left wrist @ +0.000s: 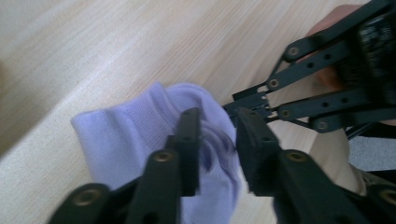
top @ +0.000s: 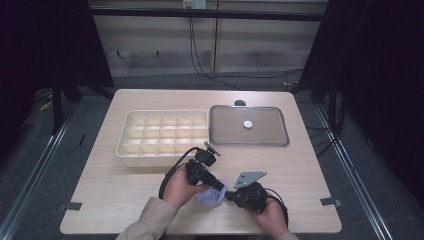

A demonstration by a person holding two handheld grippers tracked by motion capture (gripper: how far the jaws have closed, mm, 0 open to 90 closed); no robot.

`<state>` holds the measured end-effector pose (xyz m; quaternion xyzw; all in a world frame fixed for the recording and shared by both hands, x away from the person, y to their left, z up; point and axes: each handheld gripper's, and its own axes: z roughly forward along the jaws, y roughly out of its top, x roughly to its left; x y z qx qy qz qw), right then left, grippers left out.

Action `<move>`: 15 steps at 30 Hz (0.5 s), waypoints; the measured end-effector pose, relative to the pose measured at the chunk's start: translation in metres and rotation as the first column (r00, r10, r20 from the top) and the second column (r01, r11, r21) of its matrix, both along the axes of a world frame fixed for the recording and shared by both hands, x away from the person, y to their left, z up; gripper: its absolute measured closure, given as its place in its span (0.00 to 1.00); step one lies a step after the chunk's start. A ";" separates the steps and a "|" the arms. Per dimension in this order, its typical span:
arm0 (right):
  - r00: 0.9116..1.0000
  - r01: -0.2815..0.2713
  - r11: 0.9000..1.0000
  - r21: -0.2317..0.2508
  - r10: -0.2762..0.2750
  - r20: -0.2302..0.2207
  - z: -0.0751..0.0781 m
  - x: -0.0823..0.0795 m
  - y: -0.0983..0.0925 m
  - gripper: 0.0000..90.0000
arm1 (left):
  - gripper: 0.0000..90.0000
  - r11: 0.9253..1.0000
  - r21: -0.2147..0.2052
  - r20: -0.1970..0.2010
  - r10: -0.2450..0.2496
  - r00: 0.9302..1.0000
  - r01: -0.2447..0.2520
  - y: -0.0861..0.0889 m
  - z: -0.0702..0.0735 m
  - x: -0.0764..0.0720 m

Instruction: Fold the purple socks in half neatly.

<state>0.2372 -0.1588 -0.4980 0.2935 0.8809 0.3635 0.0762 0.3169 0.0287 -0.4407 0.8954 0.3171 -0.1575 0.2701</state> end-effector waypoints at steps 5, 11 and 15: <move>1.000 0.001 1.000 0.001 -0.001 -0.003 0.000 0.000 0.000 0.99 | 0.73 1.000 -0.007 0.014 0.015 1.000 -0.014 0.007 0.007 0.000; 1.000 0.003 1.000 0.001 -0.003 0.001 0.000 0.000 0.000 0.99 | 0.74 0.999 -0.012 0.021 0.032 0.999 -0.031 0.016 0.011 0.000; 1.000 0.003 1.000 0.002 -0.003 -0.003 0.000 0.000 0.000 0.99 | 0.75 0.999 -0.010 0.030 0.033 0.999 -0.032 0.017 0.009 0.001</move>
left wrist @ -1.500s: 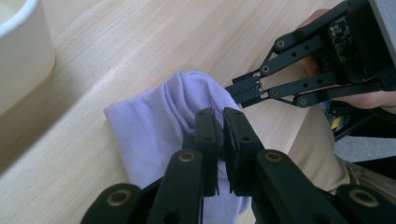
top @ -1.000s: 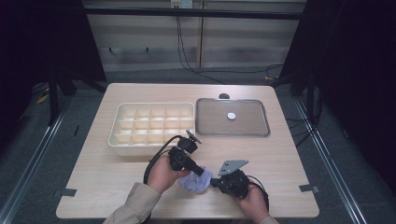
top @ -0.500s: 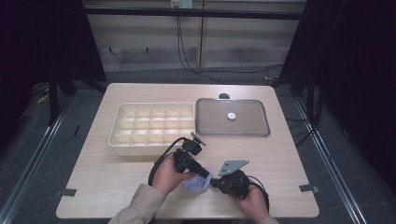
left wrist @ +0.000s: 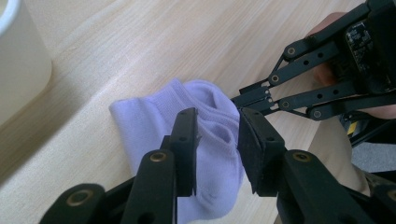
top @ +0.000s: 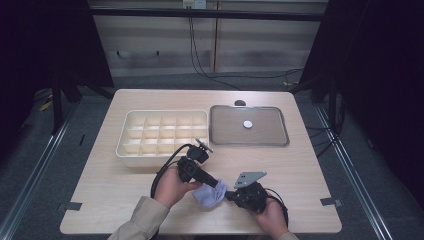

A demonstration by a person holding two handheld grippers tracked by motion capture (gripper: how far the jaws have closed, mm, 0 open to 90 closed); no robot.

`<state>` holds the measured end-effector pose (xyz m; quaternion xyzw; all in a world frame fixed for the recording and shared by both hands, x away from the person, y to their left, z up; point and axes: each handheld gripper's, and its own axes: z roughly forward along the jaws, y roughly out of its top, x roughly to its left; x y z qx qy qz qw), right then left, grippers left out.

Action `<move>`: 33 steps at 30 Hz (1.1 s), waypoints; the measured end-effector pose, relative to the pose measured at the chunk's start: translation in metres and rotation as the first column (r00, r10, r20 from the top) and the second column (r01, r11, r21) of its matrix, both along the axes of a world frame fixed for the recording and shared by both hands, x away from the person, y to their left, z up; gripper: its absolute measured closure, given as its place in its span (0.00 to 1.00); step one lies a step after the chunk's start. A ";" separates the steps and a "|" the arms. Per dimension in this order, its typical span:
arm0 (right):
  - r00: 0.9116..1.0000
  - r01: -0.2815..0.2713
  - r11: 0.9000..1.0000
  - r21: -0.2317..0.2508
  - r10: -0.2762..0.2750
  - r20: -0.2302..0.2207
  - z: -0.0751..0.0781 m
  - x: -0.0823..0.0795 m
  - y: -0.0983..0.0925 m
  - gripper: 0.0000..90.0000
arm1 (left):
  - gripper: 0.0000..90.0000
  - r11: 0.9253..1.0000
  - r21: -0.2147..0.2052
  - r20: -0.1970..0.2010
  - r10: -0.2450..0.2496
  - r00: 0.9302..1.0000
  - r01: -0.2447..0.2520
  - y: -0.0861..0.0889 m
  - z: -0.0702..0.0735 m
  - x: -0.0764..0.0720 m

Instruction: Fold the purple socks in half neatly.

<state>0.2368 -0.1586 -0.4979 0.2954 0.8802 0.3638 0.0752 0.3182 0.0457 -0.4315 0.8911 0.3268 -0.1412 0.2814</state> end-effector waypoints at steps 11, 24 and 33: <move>1.000 0.000 1.000 0.000 0.000 0.002 0.000 0.000 0.000 0.99 | 0.84 0.997 0.076 0.012 -0.026 1.000 0.025 -0.006 -0.017 -0.001; 1.000 0.003 1.000 0.003 -0.003 0.003 0.000 0.000 0.000 0.99 | 0.84 0.993 0.104 0.005 -0.053 0.999 0.053 -0.016 -0.036 -0.008; 1.000 0.000 1.000 0.005 0.000 0.006 0.000 0.000 0.000 0.99 | 0.81 0.993 0.099 -0.002 -0.062 0.998 0.062 -0.014 -0.035 -0.008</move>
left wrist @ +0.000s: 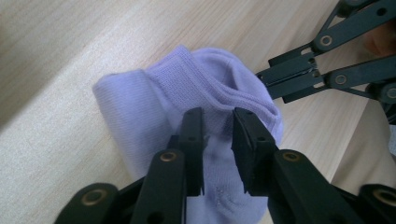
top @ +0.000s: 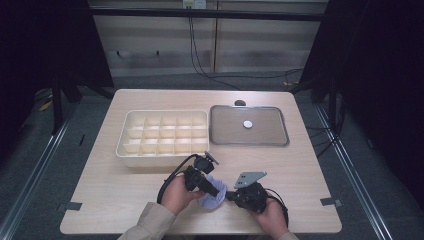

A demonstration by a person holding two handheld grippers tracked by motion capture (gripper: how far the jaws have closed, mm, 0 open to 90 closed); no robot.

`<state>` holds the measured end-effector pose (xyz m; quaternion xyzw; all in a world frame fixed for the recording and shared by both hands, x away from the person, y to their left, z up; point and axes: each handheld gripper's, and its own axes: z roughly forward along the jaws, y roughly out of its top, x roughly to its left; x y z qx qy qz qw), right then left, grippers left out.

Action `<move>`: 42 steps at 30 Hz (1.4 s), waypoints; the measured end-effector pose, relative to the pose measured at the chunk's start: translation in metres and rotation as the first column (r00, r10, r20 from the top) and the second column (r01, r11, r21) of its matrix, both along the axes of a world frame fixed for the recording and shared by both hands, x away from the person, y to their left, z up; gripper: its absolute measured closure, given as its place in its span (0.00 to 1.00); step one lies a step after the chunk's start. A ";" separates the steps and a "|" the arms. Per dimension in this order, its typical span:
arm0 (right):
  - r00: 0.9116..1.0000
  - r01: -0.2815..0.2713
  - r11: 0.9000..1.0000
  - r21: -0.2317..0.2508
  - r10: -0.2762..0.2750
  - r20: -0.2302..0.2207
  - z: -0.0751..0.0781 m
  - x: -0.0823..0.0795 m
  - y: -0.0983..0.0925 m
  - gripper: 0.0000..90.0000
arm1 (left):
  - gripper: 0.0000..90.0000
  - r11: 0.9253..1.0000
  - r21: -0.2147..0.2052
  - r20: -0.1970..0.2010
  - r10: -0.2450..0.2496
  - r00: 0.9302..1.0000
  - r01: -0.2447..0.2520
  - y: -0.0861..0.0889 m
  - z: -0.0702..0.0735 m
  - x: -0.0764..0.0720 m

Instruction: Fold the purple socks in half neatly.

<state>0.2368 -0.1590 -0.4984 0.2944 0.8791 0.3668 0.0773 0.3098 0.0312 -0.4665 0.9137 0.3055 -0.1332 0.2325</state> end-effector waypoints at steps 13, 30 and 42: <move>1.000 0.014 1.000 -0.008 -0.014 -0.004 0.001 -0.001 -0.003 0.99 | 0.78 0.999 -0.034 0.027 0.027 0.999 -0.026 0.012 0.023 0.002; 1.000 0.014 1.000 -0.005 -0.014 -0.004 0.000 -0.001 -0.003 0.99 | 0.76 0.994 -0.032 0.034 0.110 0.993 -0.109 0.048 0.023 0.011; 1.000 0.013 1.000 -0.004 -0.013 -0.001 0.000 0.000 -0.003 0.99 | 0.63 0.992 -0.014 0.007 0.123 0.992 -0.123 0.043 0.009 0.011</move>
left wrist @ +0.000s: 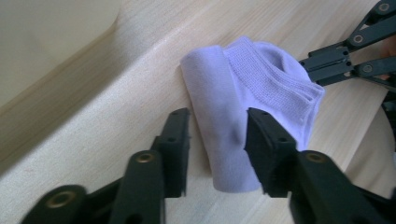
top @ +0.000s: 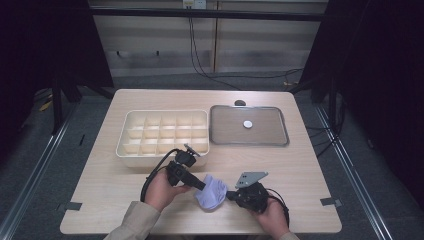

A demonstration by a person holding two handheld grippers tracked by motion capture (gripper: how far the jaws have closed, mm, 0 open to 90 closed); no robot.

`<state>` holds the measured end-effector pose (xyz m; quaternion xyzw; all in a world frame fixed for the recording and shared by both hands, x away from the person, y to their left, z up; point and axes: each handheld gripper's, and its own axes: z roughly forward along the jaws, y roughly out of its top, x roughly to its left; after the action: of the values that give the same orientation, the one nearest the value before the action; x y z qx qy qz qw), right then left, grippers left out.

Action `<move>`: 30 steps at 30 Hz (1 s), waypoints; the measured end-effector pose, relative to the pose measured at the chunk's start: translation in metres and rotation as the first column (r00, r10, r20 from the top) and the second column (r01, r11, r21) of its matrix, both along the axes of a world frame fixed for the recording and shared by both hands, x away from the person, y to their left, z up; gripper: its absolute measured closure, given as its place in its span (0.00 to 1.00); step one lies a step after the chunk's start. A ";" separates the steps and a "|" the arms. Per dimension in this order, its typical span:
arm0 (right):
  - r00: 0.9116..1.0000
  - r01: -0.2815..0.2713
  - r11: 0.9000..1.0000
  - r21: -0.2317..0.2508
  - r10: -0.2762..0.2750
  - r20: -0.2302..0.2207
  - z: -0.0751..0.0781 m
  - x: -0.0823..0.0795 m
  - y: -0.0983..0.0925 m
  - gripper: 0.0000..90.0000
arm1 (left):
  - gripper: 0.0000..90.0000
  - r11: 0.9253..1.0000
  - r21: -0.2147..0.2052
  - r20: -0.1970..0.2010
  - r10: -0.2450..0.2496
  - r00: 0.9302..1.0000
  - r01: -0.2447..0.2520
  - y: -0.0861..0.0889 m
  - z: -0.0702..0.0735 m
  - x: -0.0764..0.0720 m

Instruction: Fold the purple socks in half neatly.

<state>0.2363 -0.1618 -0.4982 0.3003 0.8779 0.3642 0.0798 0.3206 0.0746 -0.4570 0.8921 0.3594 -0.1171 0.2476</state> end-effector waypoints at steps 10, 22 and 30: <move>1.000 -0.006 1.000 -0.002 0.006 0.004 0.000 0.000 0.001 0.99 | 0.62 0.999 0.045 0.016 -0.024 1.000 0.023 -0.015 -0.009 -0.002; 1.000 -0.006 1.000 -0.003 0.006 0.004 0.000 -0.001 0.001 0.99 | 0.70 0.995 0.094 0.021 -0.039 0.999 0.037 -0.022 -0.015 -0.004; 1.000 -0.007 1.000 -0.003 0.007 0.005 0.000 0.000 0.001 0.99 | 0.67 0.999 0.037 -0.009 -0.027 1.000 0.028 -0.014 -0.007 -0.004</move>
<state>0.2358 -0.1609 -0.4981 0.2960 0.8793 0.3641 0.0812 0.3171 0.0606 -0.4640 0.9009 0.3503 -0.1177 0.2278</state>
